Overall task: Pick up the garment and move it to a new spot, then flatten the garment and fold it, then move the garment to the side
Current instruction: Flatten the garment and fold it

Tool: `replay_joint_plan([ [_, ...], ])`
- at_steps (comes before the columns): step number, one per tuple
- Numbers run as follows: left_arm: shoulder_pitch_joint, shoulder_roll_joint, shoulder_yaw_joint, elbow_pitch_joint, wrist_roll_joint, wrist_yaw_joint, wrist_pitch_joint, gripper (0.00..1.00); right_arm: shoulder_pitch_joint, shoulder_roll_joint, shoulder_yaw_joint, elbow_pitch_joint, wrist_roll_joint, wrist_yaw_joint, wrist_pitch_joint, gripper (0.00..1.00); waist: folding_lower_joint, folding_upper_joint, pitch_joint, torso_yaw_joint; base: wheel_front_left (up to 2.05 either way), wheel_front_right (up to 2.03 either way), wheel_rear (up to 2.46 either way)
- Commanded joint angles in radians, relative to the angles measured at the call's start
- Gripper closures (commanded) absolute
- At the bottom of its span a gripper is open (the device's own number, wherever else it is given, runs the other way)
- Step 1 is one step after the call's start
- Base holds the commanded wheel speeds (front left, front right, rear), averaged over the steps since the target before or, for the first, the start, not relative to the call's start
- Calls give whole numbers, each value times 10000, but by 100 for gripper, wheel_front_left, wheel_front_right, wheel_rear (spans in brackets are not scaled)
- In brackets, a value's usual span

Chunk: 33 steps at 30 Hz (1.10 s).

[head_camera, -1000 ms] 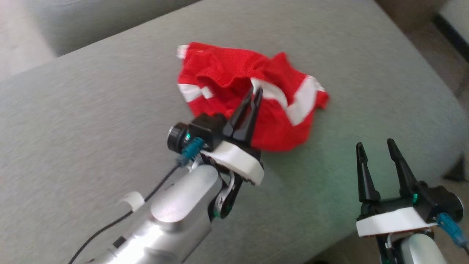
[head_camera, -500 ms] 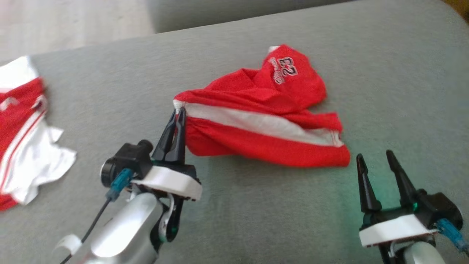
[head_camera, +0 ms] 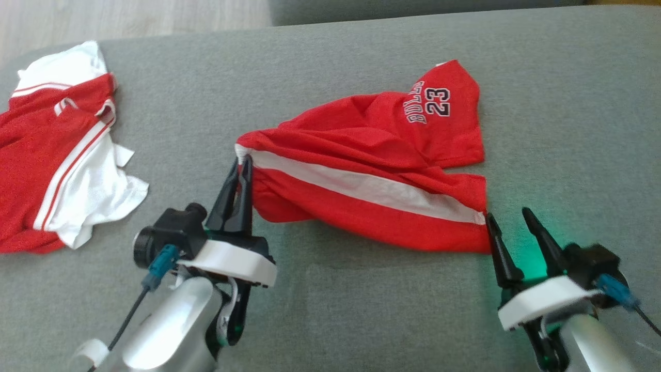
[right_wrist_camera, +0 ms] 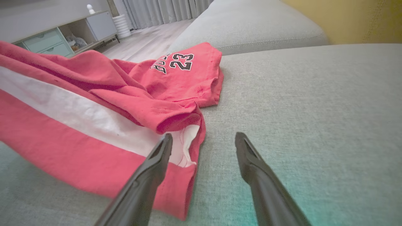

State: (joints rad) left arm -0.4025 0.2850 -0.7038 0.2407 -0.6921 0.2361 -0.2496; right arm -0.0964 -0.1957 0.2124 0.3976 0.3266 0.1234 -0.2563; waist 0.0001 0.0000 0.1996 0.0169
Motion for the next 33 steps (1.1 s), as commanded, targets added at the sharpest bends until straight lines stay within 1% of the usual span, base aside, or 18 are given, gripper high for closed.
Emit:
replay_joint_plan([
  [1,-284,95,440,-235,118,-73,-121,100,-328,-181,351,-21,-74,73,-55,0,-1,0,62,104,0,0,0],
  [7,-385,-186,441,-90,291,-234,-121,100,-1014,-261,967,759,-343,73,-55,0,-1,0,170,327,0,0,0],
  [11,-438,-300,483,-22,395,-309,-121,100,-1253,-222,1096,1130,-410,73,-55,0,-1,0,281,397,0,0,0],
  [12,-451,-325,492,-7,419,-325,-121,100,-1311,-215,1115,1205,-419,73,-55,2,-1,0,308,407,0,0,0],
  [15,-505,-413,533,32,516,-377,-122,100,-1495,-234,1193,1306,-519,73,-55,12,-1,0,396,434,0,0,0],
  [17,-528,-453,556,63,552,-401,-122,100,-1554,-236,1208,1316,-555,73,-55,24,-1,0,418,431,0,0,0],
  [18,-538,-472,569,78,568,-411,-122,100,-1574,-243,1219,1315,-580,73,-55,27,-1,0,426,428,0,0,0],
  [20,-546,-508,589,116,592,-435,-122,100,-1596,-252,1232,1319,-608,73,-55,39,-1,0,424,419,0,0,0],
  [21,-547,-523,600,135,598,-449,-122,100,-1601,-257,1235,1329,-614,73,-55,51,-1,0,419,415,0,0,0],
  [23,-547,-545,631,178,603,-476,-122,100,-1609,-261,1245,1372,-612,73,-55,65,-1,0,405,403,0,0,0],
  [24,-548,-552,649,202,605,-489,-122,100,-1614,-261,1253,1397,-606,73,-55,88,-1,0,392,395,0,0,0],
  [25,-545,-557,670,226,604,-503,-122,100,-1615,-260,1267,1416,-596,73,-55,100,-1,0,373,385,0,0,0],
  [29,-487,-535,792,241,566,-577,-122,100,-1534,-291,1230,1199,-521,73,-55,100,-1,0,187,318,0,0,0],
  [33,-396,-431,892,-62,467,-764,-114,100,-1136,-393,740,19,-240,73,-55,100,-1,0,-166,207,0,0,0],
])
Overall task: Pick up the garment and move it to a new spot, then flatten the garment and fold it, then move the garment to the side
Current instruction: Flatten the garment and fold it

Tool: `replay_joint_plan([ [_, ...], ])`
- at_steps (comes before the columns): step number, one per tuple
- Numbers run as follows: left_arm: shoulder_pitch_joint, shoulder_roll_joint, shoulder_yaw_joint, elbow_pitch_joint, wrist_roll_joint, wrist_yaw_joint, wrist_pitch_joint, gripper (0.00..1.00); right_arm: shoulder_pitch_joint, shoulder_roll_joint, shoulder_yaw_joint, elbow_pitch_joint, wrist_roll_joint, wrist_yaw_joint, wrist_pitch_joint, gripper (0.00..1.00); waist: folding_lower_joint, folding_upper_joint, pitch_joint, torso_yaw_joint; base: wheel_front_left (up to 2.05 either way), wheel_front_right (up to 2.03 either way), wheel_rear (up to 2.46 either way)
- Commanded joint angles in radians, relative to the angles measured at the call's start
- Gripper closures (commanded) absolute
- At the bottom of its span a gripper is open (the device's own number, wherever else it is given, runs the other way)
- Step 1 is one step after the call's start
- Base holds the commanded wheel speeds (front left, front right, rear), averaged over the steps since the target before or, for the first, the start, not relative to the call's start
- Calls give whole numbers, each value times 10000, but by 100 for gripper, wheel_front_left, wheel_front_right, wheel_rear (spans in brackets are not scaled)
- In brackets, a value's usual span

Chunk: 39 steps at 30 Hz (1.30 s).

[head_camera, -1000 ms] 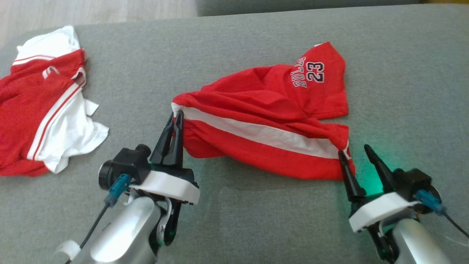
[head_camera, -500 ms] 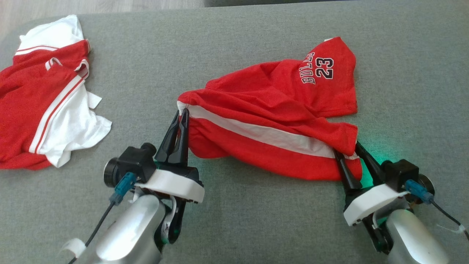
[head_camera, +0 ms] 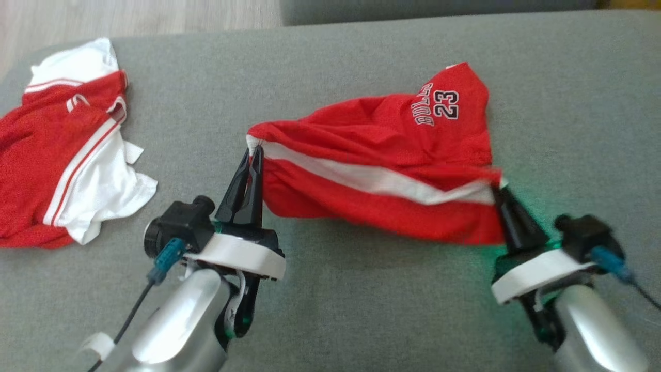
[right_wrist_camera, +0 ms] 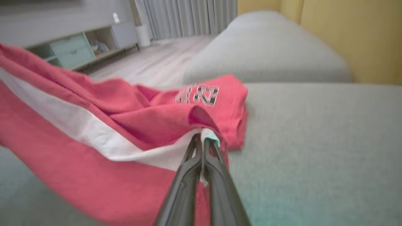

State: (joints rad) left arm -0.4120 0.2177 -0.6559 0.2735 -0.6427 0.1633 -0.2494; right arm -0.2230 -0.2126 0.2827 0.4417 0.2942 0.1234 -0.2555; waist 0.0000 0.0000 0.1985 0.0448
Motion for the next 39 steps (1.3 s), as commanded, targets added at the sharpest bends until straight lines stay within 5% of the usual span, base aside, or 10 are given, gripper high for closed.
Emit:
replay_joint_plan([
  [1,-292,319,409,-530,-43,-87,-80,100,275,-291,-113,-813,167,73,-63,100,0,0,-270,-117,0,0,0],
  [11,-732,1332,644,-3560,-587,-621,1192,100,1172,-1513,-1828,-4727,917,73,-63,100,0,0,-1015,-625,0,0,0],
  [17,-3004,1548,751,-4754,-747,-1093,2719,100,-554,-2775,-2683,-5879,1336,73,144,100,0,0,-445,-988,0,0,0],
  [24,-6621,647,584,-2597,-638,-2050,3453,100,-4667,-4115,-1991,-3795,1870,73,602,100,0,0,1107,-1352,0,0,0],
  [31,-9607,-725,92,80,264,-2741,1722,100,-7982,-4689,-1546,-2236,1680,73,10,100,0,0,2434,-1774,0,0,0],
  [35,-10360,-1000,-174,1009,845,-2850,305,100,-8556,-4735,-1982,-2501,1461,73,-54,100,0,0,2740,-1976,0,0,0],
  [39,-9712,-866,-268,1091,1236,-2890,-90,100,-7494,-4485,-2166,-3084,1488,73,-59,100,0,0,2935,-2122,0,0,0],
])
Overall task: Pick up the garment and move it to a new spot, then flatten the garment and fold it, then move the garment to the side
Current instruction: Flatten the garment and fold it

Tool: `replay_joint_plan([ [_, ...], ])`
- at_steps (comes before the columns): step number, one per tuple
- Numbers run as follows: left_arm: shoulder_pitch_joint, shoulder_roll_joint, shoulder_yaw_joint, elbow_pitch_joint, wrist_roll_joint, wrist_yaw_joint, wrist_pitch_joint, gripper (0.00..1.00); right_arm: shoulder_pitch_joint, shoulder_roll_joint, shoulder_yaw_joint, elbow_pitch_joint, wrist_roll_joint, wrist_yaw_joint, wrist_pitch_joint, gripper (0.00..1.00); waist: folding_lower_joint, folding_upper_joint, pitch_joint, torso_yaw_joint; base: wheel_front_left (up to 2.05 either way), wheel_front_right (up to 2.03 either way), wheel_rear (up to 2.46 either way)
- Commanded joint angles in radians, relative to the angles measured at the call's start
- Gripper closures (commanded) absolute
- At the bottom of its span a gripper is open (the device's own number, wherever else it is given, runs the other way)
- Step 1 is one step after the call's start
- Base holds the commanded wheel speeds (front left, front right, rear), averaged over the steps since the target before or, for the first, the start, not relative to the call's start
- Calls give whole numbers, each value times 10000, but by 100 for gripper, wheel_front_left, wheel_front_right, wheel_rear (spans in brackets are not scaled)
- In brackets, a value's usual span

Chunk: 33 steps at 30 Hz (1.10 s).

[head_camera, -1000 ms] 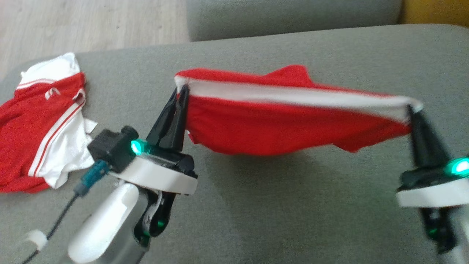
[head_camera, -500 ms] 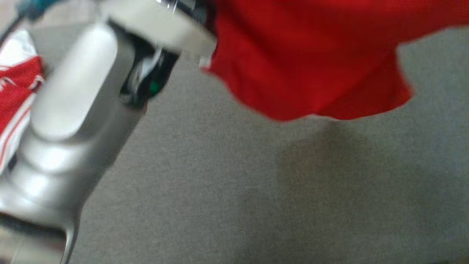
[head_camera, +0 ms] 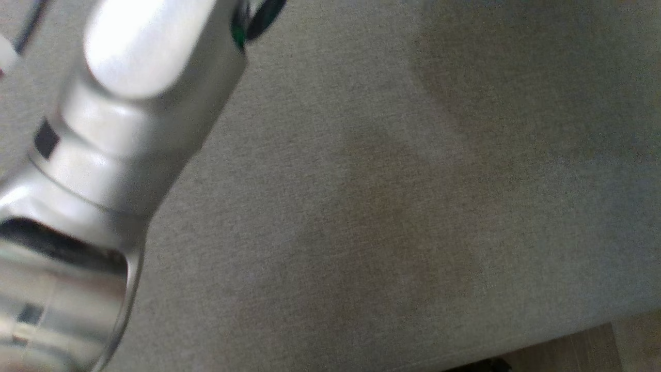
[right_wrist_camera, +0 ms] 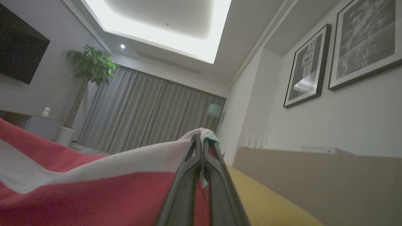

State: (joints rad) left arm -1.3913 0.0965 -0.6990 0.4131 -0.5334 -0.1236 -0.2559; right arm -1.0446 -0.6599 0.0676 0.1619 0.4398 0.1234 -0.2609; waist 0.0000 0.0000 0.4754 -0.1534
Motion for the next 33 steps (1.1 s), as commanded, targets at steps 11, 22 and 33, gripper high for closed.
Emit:
replay_joint_plan([
  [11,6476,773,800,-1796,1381,-38,-56,100,6332,1374,148,-1028,490,73,-8,100,0,0,-172,-17,0,0,0],
  [22,11089,511,1256,-3218,2073,15,-58,100,10652,1192,87,-2732,694,73,-8,100,0,0,-1180,120,0,0,0],
  [33,10787,-284,1581,-3854,1532,-24,-58,100,9939,225,-813,-3046,1278,73,1085,100,0,0,-545,1065,0,0,0],
])
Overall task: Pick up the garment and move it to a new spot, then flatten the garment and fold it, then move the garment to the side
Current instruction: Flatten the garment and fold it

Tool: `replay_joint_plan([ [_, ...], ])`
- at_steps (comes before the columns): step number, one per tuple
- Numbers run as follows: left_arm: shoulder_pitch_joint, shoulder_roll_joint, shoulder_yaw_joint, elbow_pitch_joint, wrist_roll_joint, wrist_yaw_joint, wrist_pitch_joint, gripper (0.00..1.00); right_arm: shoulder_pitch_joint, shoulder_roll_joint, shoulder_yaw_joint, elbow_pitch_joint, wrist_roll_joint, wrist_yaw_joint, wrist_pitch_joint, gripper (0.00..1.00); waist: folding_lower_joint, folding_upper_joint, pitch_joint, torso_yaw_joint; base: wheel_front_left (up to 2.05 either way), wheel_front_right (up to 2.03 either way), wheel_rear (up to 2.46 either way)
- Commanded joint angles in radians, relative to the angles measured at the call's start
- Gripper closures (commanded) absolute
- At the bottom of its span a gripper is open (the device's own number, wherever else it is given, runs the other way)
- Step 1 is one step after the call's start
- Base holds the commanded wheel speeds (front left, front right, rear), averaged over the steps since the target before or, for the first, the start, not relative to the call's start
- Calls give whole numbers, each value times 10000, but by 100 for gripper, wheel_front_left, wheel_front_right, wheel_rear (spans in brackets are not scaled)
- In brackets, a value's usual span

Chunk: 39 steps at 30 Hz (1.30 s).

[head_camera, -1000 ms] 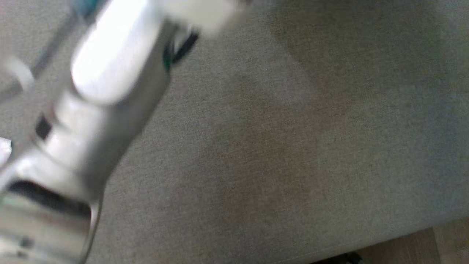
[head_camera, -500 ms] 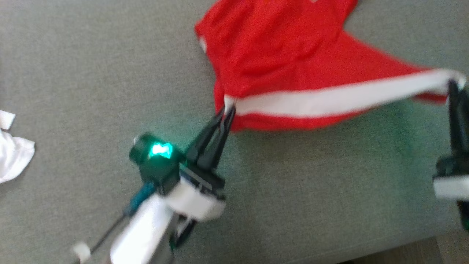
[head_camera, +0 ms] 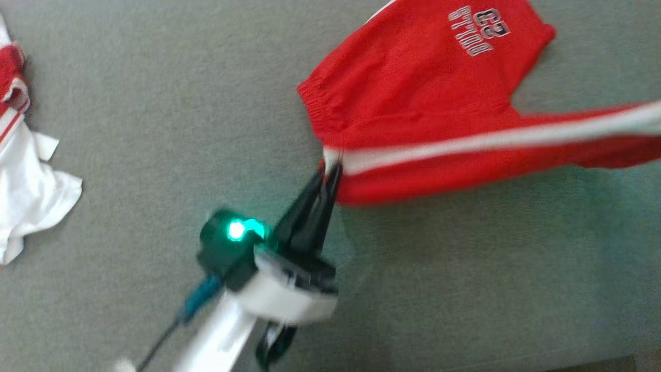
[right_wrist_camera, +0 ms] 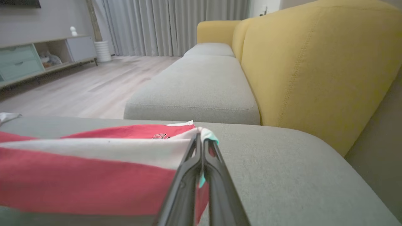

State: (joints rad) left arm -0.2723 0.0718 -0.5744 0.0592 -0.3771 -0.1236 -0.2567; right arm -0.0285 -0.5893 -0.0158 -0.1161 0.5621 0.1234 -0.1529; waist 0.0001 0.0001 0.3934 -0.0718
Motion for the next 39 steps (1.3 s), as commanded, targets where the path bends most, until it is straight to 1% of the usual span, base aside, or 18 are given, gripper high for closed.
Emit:
replay_joint_plan([
  [1,-746,-107,306,-119,-246,-27,-51,100,-597,-692,171,-56,109,73,109,100,-1,-1,410,347,0,0,0],
  [4,-1904,-199,36,658,-922,125,-34,100,-1902,-1301,688,726,305,73,375,100,-1,-1,808,608,0,0,0],
  [6,-2742,-208,-338,1034,-1655,607,-14,100,-2890,-1713,1235,1305,393,73,488,100,-1,-1,1068,730,0,0,0],
  [8,-3573,-211,-744,1430,-2135,1251,-19,100,-3902,-2095,1964,1886,393,73,630,100,-1,-1,1314,830,0,0,0],
  [10,-4256,-212,-1082,1794,-2574,1881,-28,100,-4859,-2312,2748,2428,435,73,729,100,-1,-1,1533,908,0,0,0],
  [12,-4804,-213,-1429,2090,-2996,2379,-35,100,-5803,-2502,3581,2945,437,73,811,100,-1,-1,1735,984,0,0,0],
  [17,-5739,-214,-1948,2364,-3443,3465,-47,100,-7969,-2593,5281,4373,353,73,661,100,-1,-1,2178,1186,0,0,0],
  [20,-5994,-214,-1972,2202,-3348,3954,-48,100,-8970,-2475,5976,5263,422,73,410,100,-1,-1,2384,1305,0,0,0],
  [22,-6058,-215,-1937,1971,-3250,4145,-49,100,-9493,-2400,6383,5832,466,73,186,100,-1,-1,2491,1375,0,0,0],
  [23,-6064,-215,-1962,1886,-3195,4180,-49,100,-9717,-2355,6578,6110,502,73,65,95,-1,-1,2526,1407,0,0,0],
  [24,-6050,-215,-1985,1818,-3166,4203,-49,100,-9912,-2289,6771,6363,560,73,-58,80,-1,-1,2552,1429,0,0,0],
  [25,-6030,-215,-2006,1737,-3152,4198,-49,95,-10064,-2197,6980,6563,686,73,-149,65,-1,-1,2573,1441,0,0,0],
  [26,-5998,-215,-2043,1705,-3131,4206,-49,56,-10204,-2120,7154,6743,825,73,-265,28,-1,-1,2582,1452,0,0,0],
  [27,-5998,-215,-2043,1705,-3131,4206,-49,56,-10204,-2120,7154,6743,825,73,-265,28,-1,-1,2582,1452,0,0,0],
  [28,-5981,-215,-2065,1674,-3073,4237,-50,0,-10336,-2058,7277,6933,964,73,-389,0,-1,-1,2587,1462,0,0,0],
  [33,-5710,-215,-2037,1347,-2541,4461,-50,0,-10487,-1778,7590,7625,1911,73,-800,0,-1,-1,2450,1458,0,0,0],
  [37,-5169,-215,-1951,1049,-1270,4810,-50,0,-10075,-1848,7647,7745,2898,73,-890,0,-1,-1,2167,1455,0,0,0],
  [39,-4782,-215,-1806,815,-548,5012,-50,0,-9786,-1929,7762,7862,3408,73,-608,0,-1,-1,2031,1484,0,0,0],
])
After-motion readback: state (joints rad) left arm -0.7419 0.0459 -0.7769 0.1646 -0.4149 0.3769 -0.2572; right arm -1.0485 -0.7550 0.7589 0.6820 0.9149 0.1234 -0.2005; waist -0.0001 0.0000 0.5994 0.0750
